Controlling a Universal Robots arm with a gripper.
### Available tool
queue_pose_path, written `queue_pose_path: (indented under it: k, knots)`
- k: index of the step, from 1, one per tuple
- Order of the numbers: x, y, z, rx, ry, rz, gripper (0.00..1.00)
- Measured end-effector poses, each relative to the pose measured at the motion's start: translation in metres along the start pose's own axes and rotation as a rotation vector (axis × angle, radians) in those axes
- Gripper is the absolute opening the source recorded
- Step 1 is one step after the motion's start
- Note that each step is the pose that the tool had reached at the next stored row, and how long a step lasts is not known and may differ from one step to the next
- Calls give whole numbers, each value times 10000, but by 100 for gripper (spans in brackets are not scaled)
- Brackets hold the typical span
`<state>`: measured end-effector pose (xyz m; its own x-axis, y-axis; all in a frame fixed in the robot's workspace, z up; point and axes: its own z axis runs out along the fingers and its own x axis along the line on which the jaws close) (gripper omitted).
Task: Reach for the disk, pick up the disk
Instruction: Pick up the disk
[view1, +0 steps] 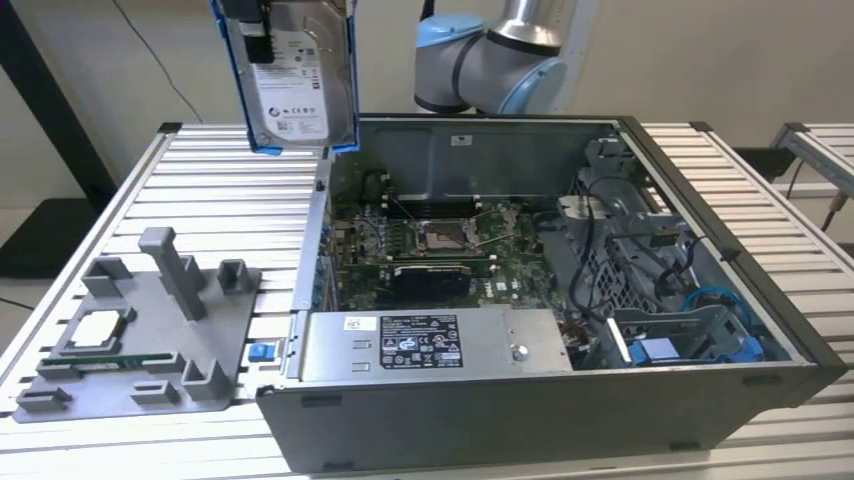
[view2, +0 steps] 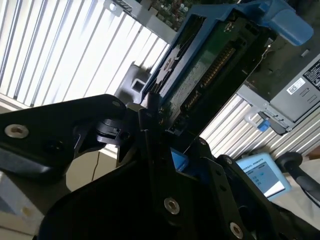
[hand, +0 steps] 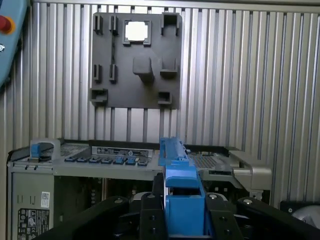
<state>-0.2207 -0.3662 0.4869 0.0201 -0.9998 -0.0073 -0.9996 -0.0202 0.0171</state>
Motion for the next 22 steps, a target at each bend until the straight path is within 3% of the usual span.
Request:
queue_pose_path:
  k: [11,22]
  knots:
    - [10,-496,-9,0,-1,0,0]
    - [18,-899,-16,-1,0,2,0]
